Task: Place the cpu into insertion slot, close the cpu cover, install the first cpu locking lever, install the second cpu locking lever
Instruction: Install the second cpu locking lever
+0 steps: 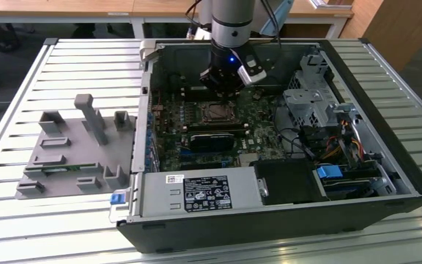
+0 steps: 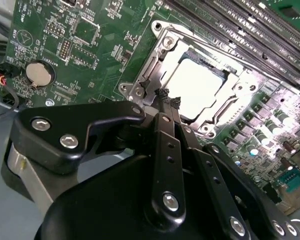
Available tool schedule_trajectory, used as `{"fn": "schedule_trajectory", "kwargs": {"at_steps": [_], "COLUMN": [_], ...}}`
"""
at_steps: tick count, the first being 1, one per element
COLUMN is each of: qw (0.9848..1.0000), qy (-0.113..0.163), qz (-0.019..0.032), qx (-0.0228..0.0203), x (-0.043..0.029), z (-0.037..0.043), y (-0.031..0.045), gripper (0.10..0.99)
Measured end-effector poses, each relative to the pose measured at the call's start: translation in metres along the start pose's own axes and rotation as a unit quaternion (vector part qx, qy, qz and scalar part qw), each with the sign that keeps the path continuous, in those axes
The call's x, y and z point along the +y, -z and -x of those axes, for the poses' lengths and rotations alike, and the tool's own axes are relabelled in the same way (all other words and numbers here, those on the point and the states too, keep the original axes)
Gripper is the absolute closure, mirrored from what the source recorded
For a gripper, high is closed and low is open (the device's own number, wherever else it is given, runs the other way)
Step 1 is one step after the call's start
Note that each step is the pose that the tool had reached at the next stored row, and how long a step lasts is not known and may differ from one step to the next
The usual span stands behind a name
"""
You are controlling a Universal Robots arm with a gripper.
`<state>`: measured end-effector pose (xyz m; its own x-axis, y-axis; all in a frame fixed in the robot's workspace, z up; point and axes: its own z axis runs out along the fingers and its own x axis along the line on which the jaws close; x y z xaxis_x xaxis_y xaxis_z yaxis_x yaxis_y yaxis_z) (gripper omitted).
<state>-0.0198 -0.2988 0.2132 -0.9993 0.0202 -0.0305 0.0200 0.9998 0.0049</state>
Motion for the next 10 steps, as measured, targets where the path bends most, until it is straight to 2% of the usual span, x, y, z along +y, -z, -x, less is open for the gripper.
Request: {"fn": "schedule_trajectory", "kwargs": {"at_steps": [8, 10], "qw": [1.0000, 1.0000], "qy": [0.000, 0.000], "qz": [0.0001, 0.0001], "qx": [-0.0001, 0.0000], "x": [0.0000, -0.0003], "z": [0.0007, 0.0009], "y": [0.0222, 0.0256], "gripper": [0.980, 0.980]}}
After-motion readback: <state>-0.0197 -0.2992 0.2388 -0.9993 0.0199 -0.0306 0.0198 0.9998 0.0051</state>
